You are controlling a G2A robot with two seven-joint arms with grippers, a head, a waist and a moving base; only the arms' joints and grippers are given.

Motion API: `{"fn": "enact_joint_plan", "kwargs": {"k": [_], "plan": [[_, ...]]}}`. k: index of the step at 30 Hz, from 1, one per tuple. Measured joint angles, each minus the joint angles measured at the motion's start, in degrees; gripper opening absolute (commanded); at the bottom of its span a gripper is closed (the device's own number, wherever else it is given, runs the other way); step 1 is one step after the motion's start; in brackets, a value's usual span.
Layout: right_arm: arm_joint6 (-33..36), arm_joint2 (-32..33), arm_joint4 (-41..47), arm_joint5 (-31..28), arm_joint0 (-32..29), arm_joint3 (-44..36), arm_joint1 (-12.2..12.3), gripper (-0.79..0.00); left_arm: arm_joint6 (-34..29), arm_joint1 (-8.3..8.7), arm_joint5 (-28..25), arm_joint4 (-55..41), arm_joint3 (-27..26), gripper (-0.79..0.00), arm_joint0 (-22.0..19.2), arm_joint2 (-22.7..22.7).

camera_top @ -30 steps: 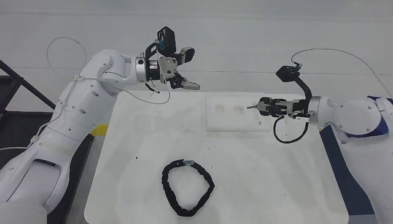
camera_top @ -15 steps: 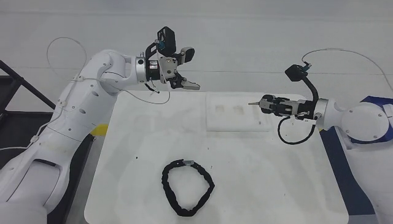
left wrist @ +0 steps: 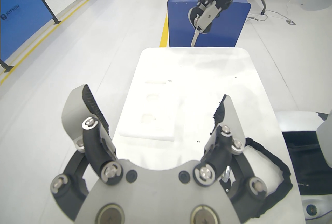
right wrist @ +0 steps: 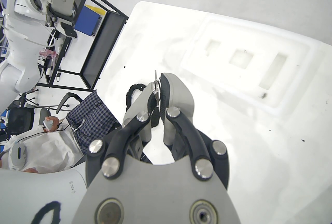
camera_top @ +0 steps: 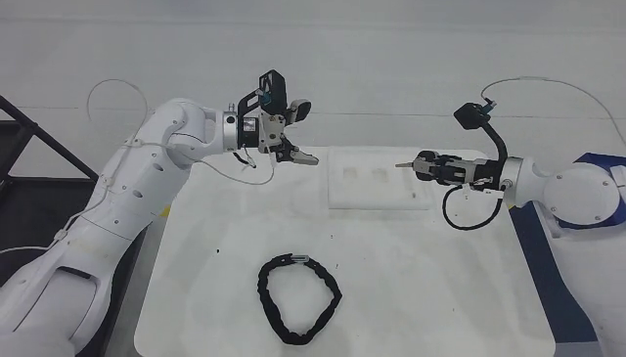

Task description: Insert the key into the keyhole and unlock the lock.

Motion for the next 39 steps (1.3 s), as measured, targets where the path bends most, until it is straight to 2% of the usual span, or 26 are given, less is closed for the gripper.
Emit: {"fn": "enact_joint_plan", "kwargs": {"k": [5, 8, 15, 22, 32, 35, 39], "plan": [[0.00, 0.00, 0.00, 0.00, 0.00, 0.00, 0.00, -0.785, -0.20, 1.04, -0.07, 1.11, -1.73, 0.000, 6.18, 0.39], [0.00, 0.00, 0.00, 0.00, 0.00, 0.00, 0.00, -0.785, 0.17, 1.57, -0.06, 3.58, -2.22, 0.000, 8.58, 0.75], [0.00, 0.00, 0.00, 0.00, 0.00, 0.00, 0.00, -0.785, 4.52, 2.76, -0.06, 10.35, -3.76, 0.000, 11.18, 3.76], [0.00, 0.00, 0.00, 0.00, 0.00, 0.00, 0.00, -0.785, 5.25, 4.44, -0.06, 12.85, -4.41, 0.000, 9.38, 10.79], [0.00, 0.00, 0.00, 0.00, 0.00, 0.00, 0.00, -0.785, -0.35, 7.08, -0.07, 4.73, -4.25, 0.000, 1.93, 23.75], [0.00, 0.00, 0.00, 0.00, 0.00, 0.00, 0.00, -0.785, -1.31, 7.54, -0.07, 2.93, -4.27, 0.000, 0.02, 26.13], [0.00, 0.00, 0.00, 0.00, 0.00, 0.00, 0.00, -0.785, -1.31, 7.53, -0.07, 2.95, -4.27, 0.000, 0.04, 26.17]]}}
